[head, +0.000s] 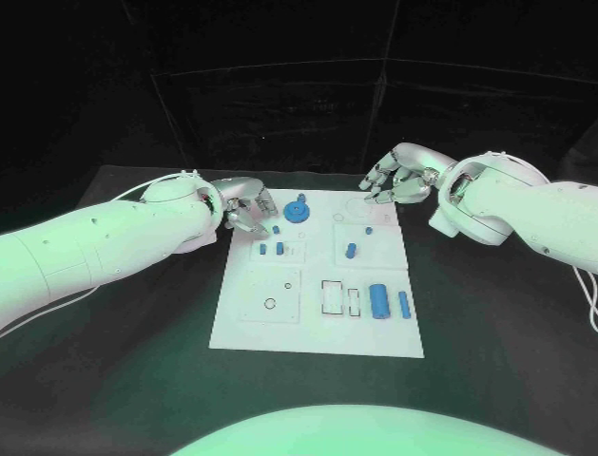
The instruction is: Assemble the parts on the task board
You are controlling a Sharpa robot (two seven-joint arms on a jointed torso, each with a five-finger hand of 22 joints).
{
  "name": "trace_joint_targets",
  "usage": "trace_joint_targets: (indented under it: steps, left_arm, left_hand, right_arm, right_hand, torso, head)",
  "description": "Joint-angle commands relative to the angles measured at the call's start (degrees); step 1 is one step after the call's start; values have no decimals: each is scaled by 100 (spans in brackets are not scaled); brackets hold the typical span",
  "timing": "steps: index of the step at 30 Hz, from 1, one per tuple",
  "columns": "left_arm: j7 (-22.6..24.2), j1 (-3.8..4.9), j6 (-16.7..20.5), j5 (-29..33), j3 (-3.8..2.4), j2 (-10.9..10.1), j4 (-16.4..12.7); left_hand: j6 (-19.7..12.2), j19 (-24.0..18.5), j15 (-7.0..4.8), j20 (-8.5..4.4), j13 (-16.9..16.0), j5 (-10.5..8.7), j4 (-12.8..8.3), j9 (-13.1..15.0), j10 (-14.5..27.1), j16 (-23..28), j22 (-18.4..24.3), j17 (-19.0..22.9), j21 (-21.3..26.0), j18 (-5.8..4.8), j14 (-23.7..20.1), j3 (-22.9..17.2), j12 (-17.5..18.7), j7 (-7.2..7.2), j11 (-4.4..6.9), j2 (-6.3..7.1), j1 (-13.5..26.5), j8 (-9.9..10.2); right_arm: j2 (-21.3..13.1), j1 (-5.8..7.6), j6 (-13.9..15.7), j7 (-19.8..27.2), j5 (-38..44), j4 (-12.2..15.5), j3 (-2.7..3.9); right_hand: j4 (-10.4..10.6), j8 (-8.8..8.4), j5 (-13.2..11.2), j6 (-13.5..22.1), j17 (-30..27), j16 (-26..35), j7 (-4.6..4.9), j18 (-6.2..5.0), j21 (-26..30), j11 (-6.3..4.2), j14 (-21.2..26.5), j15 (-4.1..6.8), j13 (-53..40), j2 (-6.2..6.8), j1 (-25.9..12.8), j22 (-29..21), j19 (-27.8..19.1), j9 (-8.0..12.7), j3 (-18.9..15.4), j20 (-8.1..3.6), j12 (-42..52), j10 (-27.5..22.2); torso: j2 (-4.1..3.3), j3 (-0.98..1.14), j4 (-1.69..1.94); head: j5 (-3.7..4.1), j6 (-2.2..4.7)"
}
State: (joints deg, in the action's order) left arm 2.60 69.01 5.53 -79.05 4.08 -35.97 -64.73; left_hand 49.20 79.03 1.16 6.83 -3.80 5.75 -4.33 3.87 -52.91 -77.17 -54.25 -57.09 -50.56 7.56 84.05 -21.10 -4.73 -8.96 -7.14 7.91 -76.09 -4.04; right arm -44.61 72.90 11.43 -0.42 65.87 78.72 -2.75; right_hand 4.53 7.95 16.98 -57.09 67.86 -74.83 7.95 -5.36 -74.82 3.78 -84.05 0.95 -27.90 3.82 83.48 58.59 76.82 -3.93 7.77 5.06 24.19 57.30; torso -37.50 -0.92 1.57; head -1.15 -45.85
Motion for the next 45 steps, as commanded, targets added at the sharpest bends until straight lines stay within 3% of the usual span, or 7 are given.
trace_joint_targets:
  steps: [1, 5, 8, 13, 16, 25, 45]
  left_arm:
    - [411, 14, 658, 1239, -7, -88, -62]
    - [1114, 23, 651, 3332, -8, -253, -149]
    - [1603, 27, 491, 4681, -8, -407, -263]
    - [2097, 30, 255, 6077, -8, -662, -453]
    - [2222, 30, 173, 6586, -7, -784, -560]
    - [2362, 29, 95, 7193, -5, -969, -779]
    - [2404, 27, 73, 7275, -3, -1016, -904]
  left_hand:
    - [234, -48, 0, -5, -72, -18, 33, 37, -355, 6, 66, -11, 87, 93, -5, -1, -260, -108, 57, -119, -57, -118]
    - [547, -489, 10, -10, -70, -3, -16, 50, -588, 453, 837, 920, 1028, 251, -371, -258, -488, -171, 30, -260, -177, -260]
    - [616, -677, 2, -12, -74, -7, -21, 34, -711, 647, 1021, 1299, 1286, 290, -569, -364, -625, -156, 58, -281, -161, -284]
    - [669, -1035, 31, 9, -34, -15, -8, 7, -635, 1392, 1130, 2627, 1534, 286, -1310, -410, -728, -169, 37, -233, -62, -306]
    - [680, -1126, 38, 16, -26, -13, -24, 3, -616, 1615, 1167, 3008, 1606, 288, -1528, -426, -779, -177, 30, -239, -66, -314]
    - [753, -1184, 31, 15, -35, -13, -46, 11, -678, 1666, 1195, 3066, 1656, 293, -1598, -443, -889, -177, 45, -266, -75, -361]
    - [785, -1208, 26, 11, -37, -13, -65, 13, -702, 1689, 1206, 3095, 1675, 293, -1628, -445, -940, -172, 51, -269, -86, -387]
  right_arm:
    - [-1, -40, -258, -437, 1636, 34, 0]
    - [1, -151, -186, -543, 2378, 70, -1]
    - [8, -244, -144, -583, 2759, 92, -2]
    - [48, -357, -149, -607, 3073, 75, -2]
    - [71, -409, -170, -605, 3144, 61, -3]
    - [183, -482, -286, -552, 3203, -15, -3]
    - [410, -606, -638, -532, 3147, -214, -3]
  right_hand:
    - [-14, 7, -148, -99, -28, 46, 3, -50, -2, 7, -167, -12, 417, 95, 28, 32, 57, 4, 157, 8, -347, 80]
    - [-25, -66, -305, -134, -39, 52, -8, -43, 3, 38, -178, -44, 825, 180, 5, 33, 69, 13, 328, 38, -658, 97]
    - [-37, -133, -489, -114, -52, 52, 14, -38, -3, 75, -188, -78, 1044, 232, -12, 46, 81, 14, 423, 68, -805, 74]
    - [-71, -225, -647, -98, -171, 107, 57, -28, -35, 127, -191, -117, 1345, 291, -23, 99, 115, 13, 603, 111, -955, 70]
    - [-100, -264, -650, -97, -179, 97, 83, -26, -47, 148, -195, -131, 1474, 310, -18, 115, 125, 12, 704, 127, -1006, 76]
    - [-173, -308, -714, -171, -199, 75, 110, -25, -65, 170, -195, -145, 1745, 295, 4, 137, 135, 4, 1007, 149, -1090, 165]
    - [-341, -328, -755, -444, -206, 2, 108, -16, -127, 130, -195, -111, 2152, 320, -117, 218, 172, -13, 1700, 124, -1207, 611]
  torso:
    - [-6, 2, -9]
    - [-5, -2, -11]
    - [-3, 0, -7]
    - [-1, 0, 10]
    - [-4, -5, 14]
    - [-8, -7, 5]
    - [-7, 1, -6]
  head:
    - [45, 29]
    - [131, 73]
    - [182, 86]
    - [247, 101]
    - [270, 109]
    - [269, 108]
    - [256, 71]
